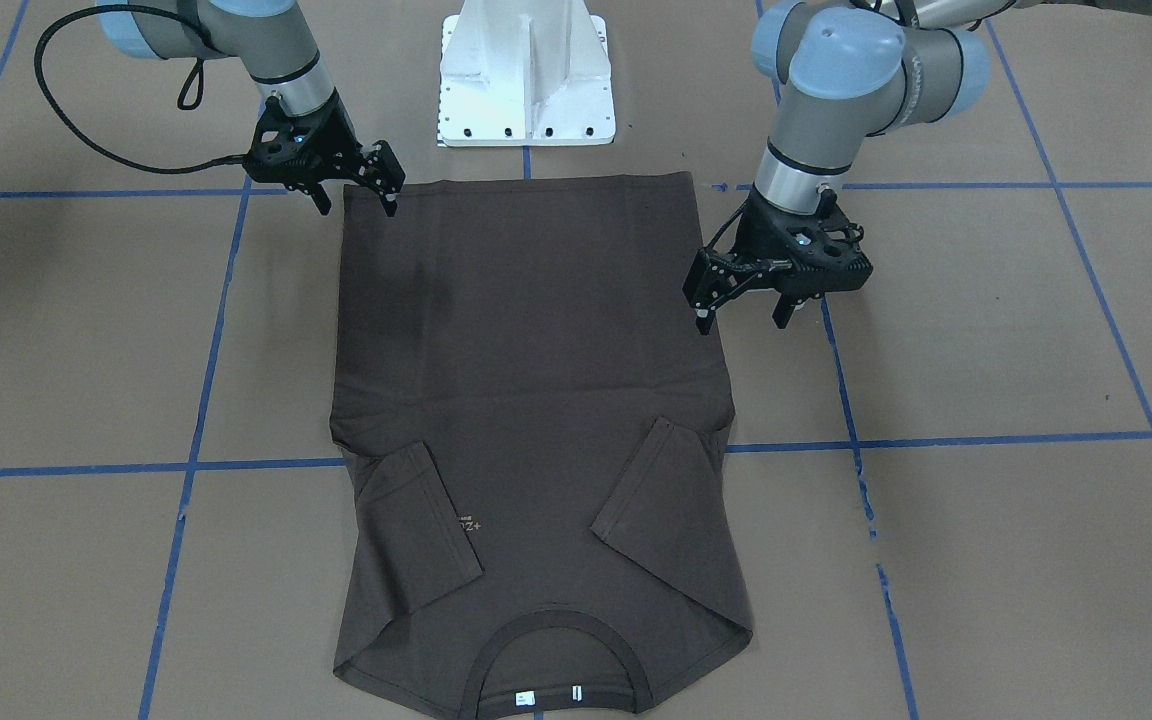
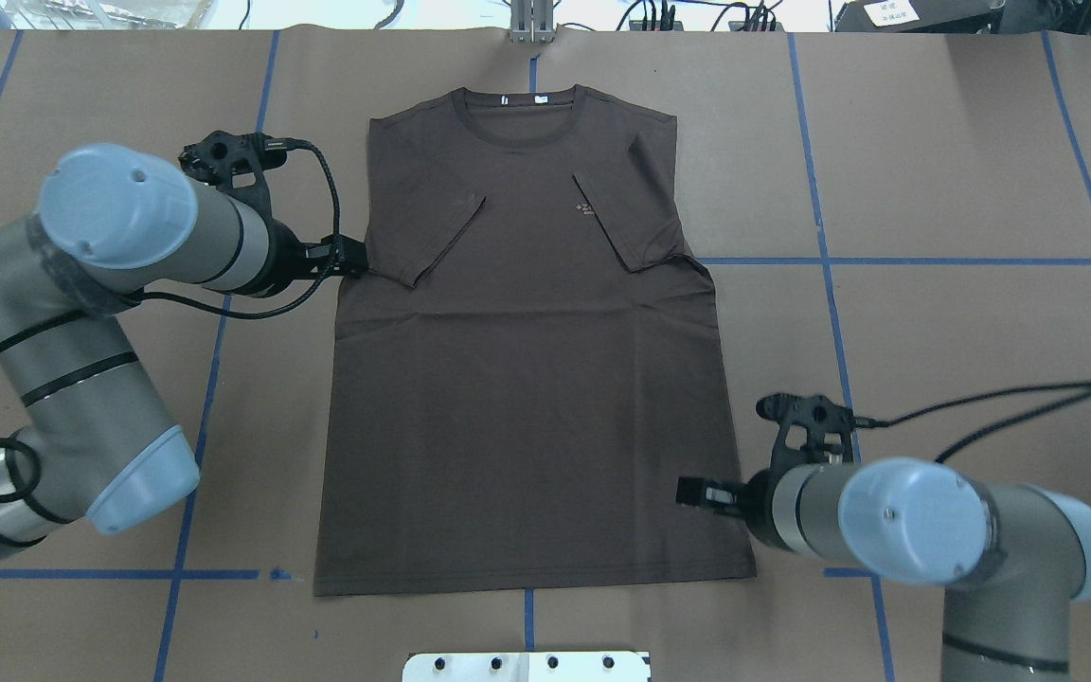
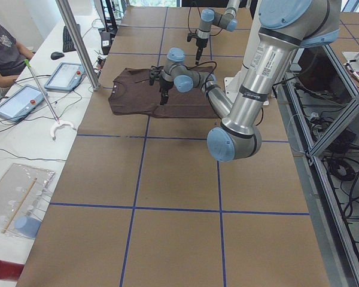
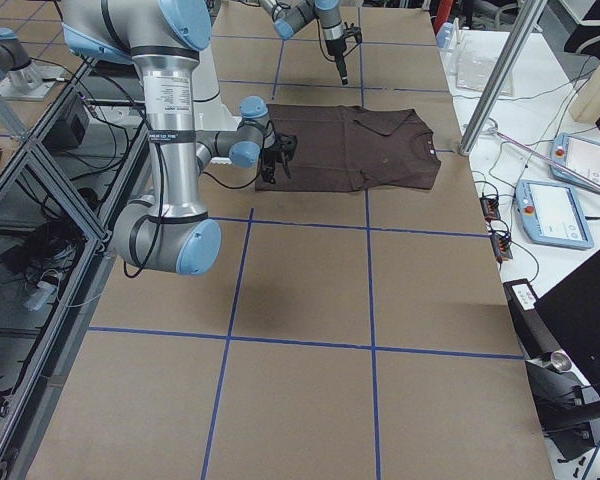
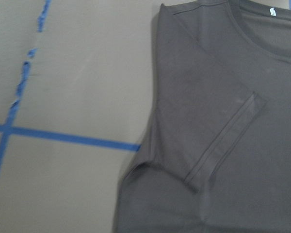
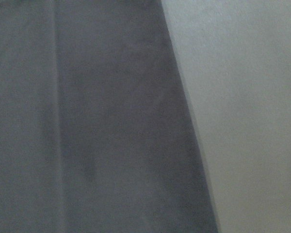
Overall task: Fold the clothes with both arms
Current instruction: 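Move both grippers to the shirt hem corners nearest the robot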
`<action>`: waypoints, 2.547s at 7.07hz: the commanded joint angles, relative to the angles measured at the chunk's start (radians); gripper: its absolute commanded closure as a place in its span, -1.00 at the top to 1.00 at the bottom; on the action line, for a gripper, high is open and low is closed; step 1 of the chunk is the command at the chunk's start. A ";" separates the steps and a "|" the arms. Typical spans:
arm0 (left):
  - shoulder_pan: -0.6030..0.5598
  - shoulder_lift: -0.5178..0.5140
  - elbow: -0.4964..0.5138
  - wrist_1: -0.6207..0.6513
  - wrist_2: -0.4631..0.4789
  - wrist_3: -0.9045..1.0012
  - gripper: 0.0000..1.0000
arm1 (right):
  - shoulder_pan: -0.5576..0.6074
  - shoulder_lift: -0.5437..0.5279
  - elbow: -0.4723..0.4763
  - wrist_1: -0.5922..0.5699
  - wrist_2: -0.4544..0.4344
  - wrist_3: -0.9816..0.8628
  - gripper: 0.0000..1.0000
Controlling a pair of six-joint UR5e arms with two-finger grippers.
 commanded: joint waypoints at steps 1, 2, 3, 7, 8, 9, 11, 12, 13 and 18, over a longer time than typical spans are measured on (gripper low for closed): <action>0.001 0.018 -0.026 0.005 -0.003 0.001 1.00 | -0.076 -0.051 0.003 0.016 -0.052 0.048 1.00; 0.001 0.018 -0.024 0.004 -0.003 0.001 1.00 | -0.076 -0.057 0.000 0.016 -0.039 0.048 1.00; 0.002 0.018 -0.024 0.002 -0.003 0.001 1.00 | -0.076 -0.055 0.000 0.016 -0.023 0.048 1.00; 0.004 0.018 -0.023 -0.001 0.000 0.001 1.00 | -0.078 -0.044 -0.006 0.007 0.002 0.048 0.63; 0.004 0.018 -0.021 -0.002 0.001 0.001 1.00 | -0.076 -0.044 -0.009 0.007 0.002 0.048 0.54; 0.006 0.016 -0.020 -0.002 0.001 0.001 1.00 | -0.075 -0.048 -0.009 0.007 0.006 0.048 0.37; 0.007 0.015 -0.020 -0.002 0.003 0.001 1.00 | -0.070 -0.048 -0.006 0.005 0.028 0.048 -0.31; 0.007 0.012 -0.018 -0.002 0.003 0.001 1.00 | -0.067 -0.049 -0.006 0.005 0.032 0.048 -0.69; 0.009 0.012 -0.015 -0.002 0.004 0.001 1.00 | -0.064 -0.048 -0.006 0.005 0.035 0.048 -0.89; 0.032 0.057 -0.039 -0.012 -0.002 -0.043 1.00 | -0.029 -0.048 0.020 0.007 0.065 0.049 -1.00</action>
